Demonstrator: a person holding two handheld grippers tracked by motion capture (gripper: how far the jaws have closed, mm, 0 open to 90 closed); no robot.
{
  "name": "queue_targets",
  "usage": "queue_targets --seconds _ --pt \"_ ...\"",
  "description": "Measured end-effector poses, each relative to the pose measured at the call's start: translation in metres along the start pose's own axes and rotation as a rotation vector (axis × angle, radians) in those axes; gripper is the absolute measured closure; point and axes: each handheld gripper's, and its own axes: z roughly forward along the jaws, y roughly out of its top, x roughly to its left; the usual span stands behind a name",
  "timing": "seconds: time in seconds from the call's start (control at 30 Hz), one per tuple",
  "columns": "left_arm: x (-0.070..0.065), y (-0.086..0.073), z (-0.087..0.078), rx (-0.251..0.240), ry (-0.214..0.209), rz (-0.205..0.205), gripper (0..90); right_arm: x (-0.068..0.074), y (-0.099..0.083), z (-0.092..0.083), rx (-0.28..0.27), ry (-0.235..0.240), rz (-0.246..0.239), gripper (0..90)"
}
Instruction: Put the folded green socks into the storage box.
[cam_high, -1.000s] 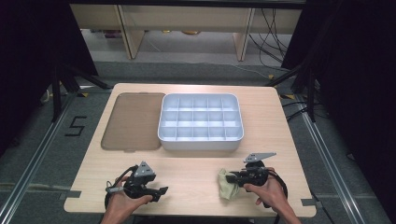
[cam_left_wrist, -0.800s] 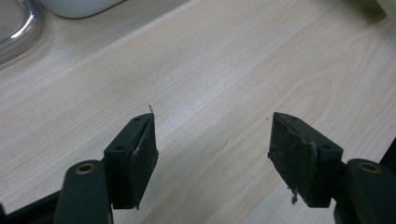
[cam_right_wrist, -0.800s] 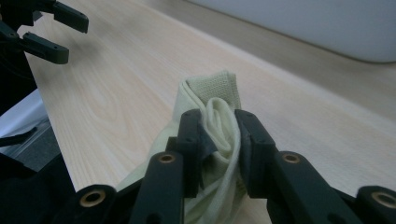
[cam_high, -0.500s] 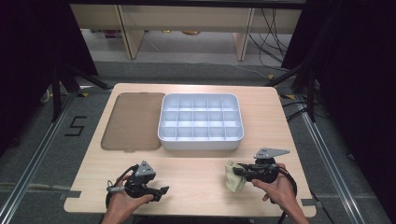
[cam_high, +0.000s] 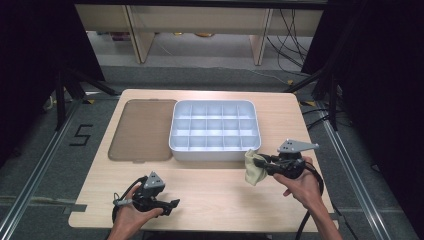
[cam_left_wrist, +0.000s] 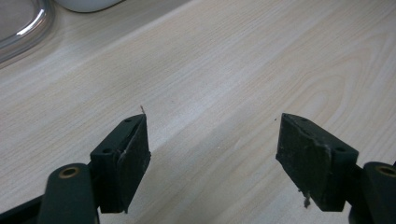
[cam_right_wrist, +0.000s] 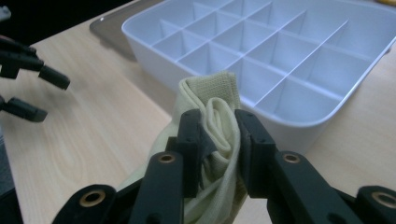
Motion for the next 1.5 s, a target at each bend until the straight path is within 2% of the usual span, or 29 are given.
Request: queue_targets --seconds 0.03,0.07,0.13,0.2,0.27,0.3,0.37,0.4,0.5,0.53,0.57,0.63,0.67,0.7,0.73,0.77,0.8,0.87,0.9,0.93,1.0,1.03,1.13,1.2,1.23,1.27,1.37,1.47,1.5 --pt "0.0 0.0 0.0 -0.007 -0.008 0.0 24.8 -0.001 0.004 -0.001 -0.014 -0.016 0.0 73.0" --pt "0.0 0.0 0.0 -0.01 -0.008 0.002 24.7 -0.002 0.008 -0.001 -0.019 -0.005 -0.002 73.0" --pt "0.0 0.0 0.0 -0.009 -0.008 0.001 24.7 -0.007 0.016 -0.004 -0.032 -0.037 -0.02 72.9" --pt "-0.001 0.0 0.0 -0.009 -0.009 0.0 24.8 -0.011 0.022 -0.005 -0.035 -0.049 -0.032 73.0" --pt "-0.001 0.0 0.001 -0.01 -0.009 -0.003 24.8 -0.015 0.029 -0.004 -0.041 -0.058 -0.022 73.0" --pt "0.0 0.0 0.001 -0.008 0.003 -0.001 24.8 -0.016 0.031 -0.004 -0.043 -0.063 -0.03 72.9" --pt "0.0 0.0 0.0 -0.004 -0.01 0.004 24.8 -0.021 0.037 -0.004 -0.044 -0.079 -0.041 72.9" --pt "0.0 0.0 0.0 -0.007 -0.009 0.0 24.8 -0.022 0.04 -0.002 -0.057 -0.084 -0.033 73.0" --pt "0.0 0.0 0.0 0.001 -0.01 -0.001 24.7 -0.03 0.046 0.002 -0.068 -0.092 -0.054 72.9" --pt "0.0 0.0 0.0 0.006 -0.01 -0.002 24.7 -0.03 0.048 0.003 -0.058 -0.096 -0.045 72.9" --pt "0.0 0.0 0.001 0.003 -0.003 -0.005 24.7 -0.032 0.049 0.005 -0.071 -0.111 -0.058 72.9" --pt "-0.001 0.0 0.001 0.003 -0.009 -0.013 24.7 -0.035 0.052 0.008 -0.071 -0.116 -0.052 72.9" --pt "-0.001 0.0 0.0 0.001 -0.012 0.0 24.6 -0.036 0.054 0.009 -0.061 -0.116 -0.052 72.9" --pt "-0.001 0.0 0.0 -0.002 -0.01 -0.004 24.5 -0.038 0.056 0.011 -0.075 -0.12 -0.057 72.9" --pt "-0.002 0.0 0.0 -0.001 -0.01 -0.006 24.5 -0.039 0.057 0.012 -0.065 -0.127 -0.058 72.9" --pt "-0.002 -0.001 0.0 -0.001 -0.011 -0.008 24.5 -0.039 0.058 0.015 -0.086 -0.137 -0.048 72.9" --pt "-0.002 -0.001 0.001 0.0 -0.011 -0.007 24.6 -0.042 0.059 0.015 -0.069 -0.131 -0.061 72.9" --pt "-0.002 -0.001 0.001 0.001 -0.012 -0.004 24.5 -0.043 0.06 0.019 -0.075 -0.138 -0.049 72.8" --pt "-0.002 -0.001 0.001 0.001 -0.012 -0.004 24.5 -0.045 0.061 0.021 -0.071 -0.144 -0.068 72.9" --pt "-0.002 -0.001 0.001 0.001 -0.012 -0.003 24.5 -0.044 0.061 0.024 -0.065 -0.146 -0.043 72.9" --pt "-0.001 -0.001 0.001 0.006 -0.005 -0.004 24.5 -0.047 0.061 0.027 -0.072 -0.16 -0.065 72.9" --pt "-0.001 -0.001 0.0 0.006 -0.003 -0.004 24.6 -0.047 0.06 0.031 -0.082 -0.159 -0.048 72.8" --pt "-0.002 -0.001 0.0 -0.003 -0.011 -0.004 24.5 -0.049 0.06 0.034 -0.062 -0.166 -0.046 72.9" --pt "-0.001 -0.001 0.001 -0.003 -0.001 -0.005 24.5 -0.053 0.06 0.036 -0.073 -0.179 -0.077 72.8" --pt "-0.002 -0.001 0.001 -0.005 -0.005 -0.008 24.5 -0.052 0.059 0.038 -0.07 -0.18 -0.043 72.8" --pt "-0.002 -0.001 0.001 -0.007 -0.013 -0.004 24.5 -0.054 0.059 0.04 -0.085 -0.187 -0.062 72.8" --pt "-0.002 -0.001 0.001 -0.005 -0.011 -0.007 24.5 -0.056 0.058 0.042 -0.072 -0.191 -0.052 72.8" --pt "-0.002 -0.001 0.001 -0.009 -0.012 -0.008 24.5 -0.06 0.056 0.047 -0.073 -0.194 -0.065 72.8" --pt "-0.002 -0.001 0.001 -0.009 -0.013 -0.009 24.5 -0.058 0.055 0.048 -0.065 -0.201 -0.04 72.8"
